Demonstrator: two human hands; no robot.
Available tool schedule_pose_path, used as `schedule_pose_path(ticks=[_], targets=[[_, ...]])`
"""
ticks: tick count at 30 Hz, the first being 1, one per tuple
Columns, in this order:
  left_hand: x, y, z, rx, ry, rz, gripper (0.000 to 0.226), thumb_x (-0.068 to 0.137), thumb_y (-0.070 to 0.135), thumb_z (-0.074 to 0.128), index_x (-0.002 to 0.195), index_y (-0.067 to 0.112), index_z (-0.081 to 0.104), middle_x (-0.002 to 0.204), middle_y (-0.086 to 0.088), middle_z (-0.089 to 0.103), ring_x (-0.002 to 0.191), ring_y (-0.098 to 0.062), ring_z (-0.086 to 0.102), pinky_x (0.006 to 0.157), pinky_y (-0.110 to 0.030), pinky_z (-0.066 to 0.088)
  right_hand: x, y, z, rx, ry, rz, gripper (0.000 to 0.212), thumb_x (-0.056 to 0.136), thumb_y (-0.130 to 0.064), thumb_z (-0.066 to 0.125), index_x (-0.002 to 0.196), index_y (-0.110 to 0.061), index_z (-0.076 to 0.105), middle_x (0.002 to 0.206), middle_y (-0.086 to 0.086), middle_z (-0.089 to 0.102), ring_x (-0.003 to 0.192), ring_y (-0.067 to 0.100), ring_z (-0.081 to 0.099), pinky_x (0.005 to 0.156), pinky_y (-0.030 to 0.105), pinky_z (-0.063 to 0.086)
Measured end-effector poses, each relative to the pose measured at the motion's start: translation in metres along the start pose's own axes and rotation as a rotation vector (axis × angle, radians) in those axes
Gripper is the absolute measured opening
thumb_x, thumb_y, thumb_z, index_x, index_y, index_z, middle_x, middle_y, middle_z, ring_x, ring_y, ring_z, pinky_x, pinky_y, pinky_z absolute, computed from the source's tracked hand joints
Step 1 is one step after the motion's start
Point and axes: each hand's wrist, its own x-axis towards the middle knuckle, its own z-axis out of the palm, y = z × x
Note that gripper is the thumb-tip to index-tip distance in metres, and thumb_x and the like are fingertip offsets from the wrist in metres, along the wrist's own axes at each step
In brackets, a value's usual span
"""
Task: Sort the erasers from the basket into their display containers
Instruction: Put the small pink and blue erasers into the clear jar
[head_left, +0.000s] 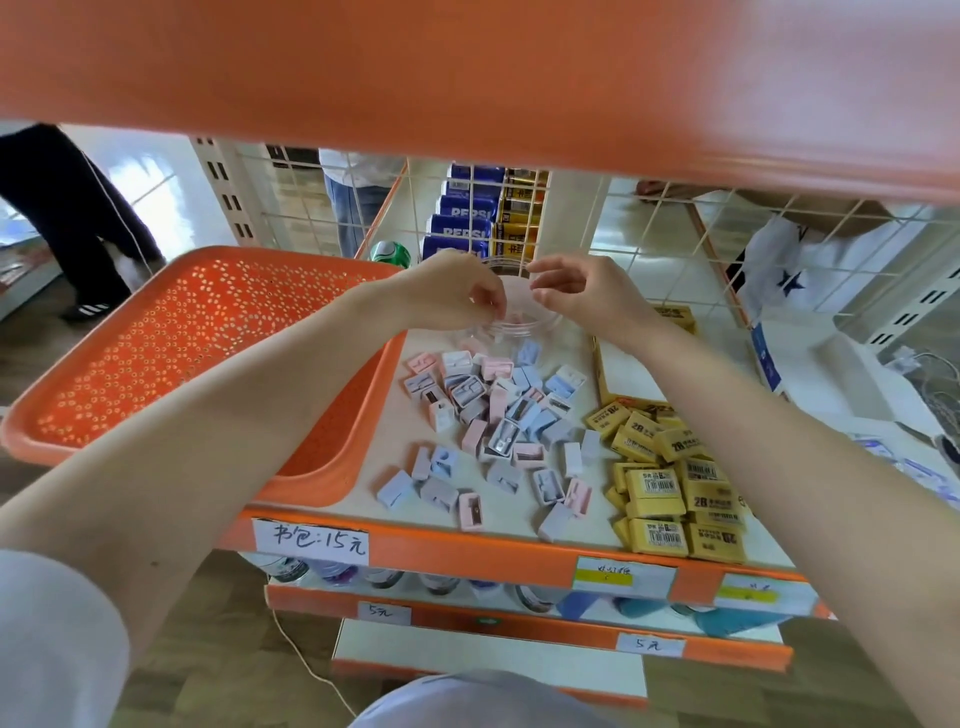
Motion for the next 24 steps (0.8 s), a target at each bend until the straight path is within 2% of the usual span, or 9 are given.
schedule_pose_path(ticks=[2, 5, 8, 10, 13, 15, 17, 21, 24], targets=[[-0.003, 0.001, 0.001, -0.004, 0.002, -0.007, 0.021, 0.089, 0.013, 0.055, 0.100, 0.020, 0.071, 0.099, 0.007, 0.068, 0.095, -0.010, 0.062, 0.091, -0.021, 0.045, -0.005, -0.004, 0.002, -0.003, 0.007, -0.024, 0.028, 0.087, -0.013, 0.064, 0.115, -0.014, 0.063, 0.102, -0.001, 0.068, 0.093, 0.009, 0.064, 0.086, 0.020, 0.051], [-0.010, 0.003, -0.003, -0.069, 0.060, -0.039, 0.019, 0.090, 0.013, 0.057, 0.101, 0.021, 0.069, 0.101, 0.010, 0.065, 0.093, -0.004, 0.058, 0.076, -0.004, 0.040, -0.013, -0.011, 0.004, -0.037, 0.039, -0.075, 0.024, 0.087, -0.011, 0.064, 0.110, -0.018, 0.065, 0.097, -0.007, 0.067, 0.085, -0.003, 0.061, 0.078, 0.008, 0.047], [-0.025, 0.008, -0.011, -0.176, 0.137, -0.086, 0.021, 0.090, 0.010, 0.057, 0.105, 0.020, 0.068, 0.100, 0.010, 0.065, 0.091, -0.002, 0.060, 0.081, -0.008, 0.046, -0.027, -0.019, 0.001, -0.037, 0.048, -0.107, 0.023, 0.086, -0.011, 0.065, 0.106, -0.022, 0.066, 0.093, -0.015, 0.064, 0.083, -0.009, 0.058, 0.071, 0.000, 0.044], [-0.036, 0.015, -0.016, -0.195, 0.163, -0.107, 0.022, 0.090, 0.010, 0.056, 0.107, 0.022, 0.066, 0.100, 0.011, 0.065, 0.089, 0.001, 0.060, 0.080, -0.009, 0.047, -0.038, -0.021, -0.003, -0.043, -0.028, -0.090, 0.022, 0.086, -0.011, 0.064, 0.102, -0.026, 0.065, 0.092, -0.016, 0.064, 0.086, -0.003, 0.061, 0.073, 0.004, 0.047], [-0.055, 0.037, -0.015, -0.202, 0.085, -0.166, 0.032, 0.092, 0.016, 0.055, 0.123, 0.023, 0.057, 0.116, 0.010, 0.061, 0.080, 0.008, 0.055, 0.064, -0.003, 0.044, -0.050, -0.016, -0.004, -0.168, -0.219, -0.059, 0.023, 0.086, -0.022, 0.064, 0.104, -0.036, 0.061, 0.100, -0.016, 0.065, 0.091, 0.007, 0.064, 0.082, 0.026, 0.054], [-0.068, 0.049, -0.003, -0.158, -0.008, -0.180, 0.046, 0.092, 0.019, 0.055, 0.137, 0.020, 0.045, 0.128, 0.004, 0.056, 0.091, -0.002, 0.058, 0.073, -0.008, 0.046, -0.054, -0.010, 0.001, -0.261, -0.323, -0.036, 0.034, 0.084, -0.031, 0.066, 0.116, -0.036, 0.057, 0.111, -0.019, 0.057, 0.100, 0.007, 0.059, 0.087, 0.030, 0.052], [-0.081, 0.056, 0.020, -0.130, -0.033, -0.211, 0.056, 0.091, 0.020, 0.058, 0.143, 0.020, 0.037, 0.133, -0.002, 0.052, 0.107, -0.019, 0.060, 0.088, -0.026, 0.051, -0.056, -0.005, 0.010, -0.349, -0.382, -0.042, 0.053, 0.082, -0.032, 0.068, 0.131, -0.032, 0.048, 0.124, -0.017, 0.049, 0.111, 0.004, 0.048, 0.092, 0.025, 0.045], [-0.091, 0.053, 0.073, -0.033, 0.077, -0.342, 0.066, 0.092, 0.020, 0.054, 0.149, 0.011, 0.022, 0.148, -0.011, 0.032, 0.135, -0.026, 0.031, 0.111, -0.033, 0.025, -0.056, -0.002, 0.030, -0.356, -0.418, -0.100, 0.069, 0.081, -0.036, 0.069, 0.142, -0.028, 0.037, 0.145, -0.006, 0.040, 0.127, 0.010, 0.040, 0.101, 0.029, 0.039], [-0.095, 0.041, 0.091, -0.078, 0.211, -0.402, 0.069, 0.090, 0.023, 0.058, 0.147, 0.005, 0.024, 0.150, -0.014, 0.029, 0.139, -0.027, 0.023, 0.116, -0.037, 0.018, -0.054, -0.004, 0.039, -0.380, -0.379, -0.119, 0.077, 0.080, -0.040, 0.070, 0.145, -0.026, 0.030, 0.147, 0.001, 0.035, 0.130, 0.016, 0.037, 0.100, 0.024, 0.029]])
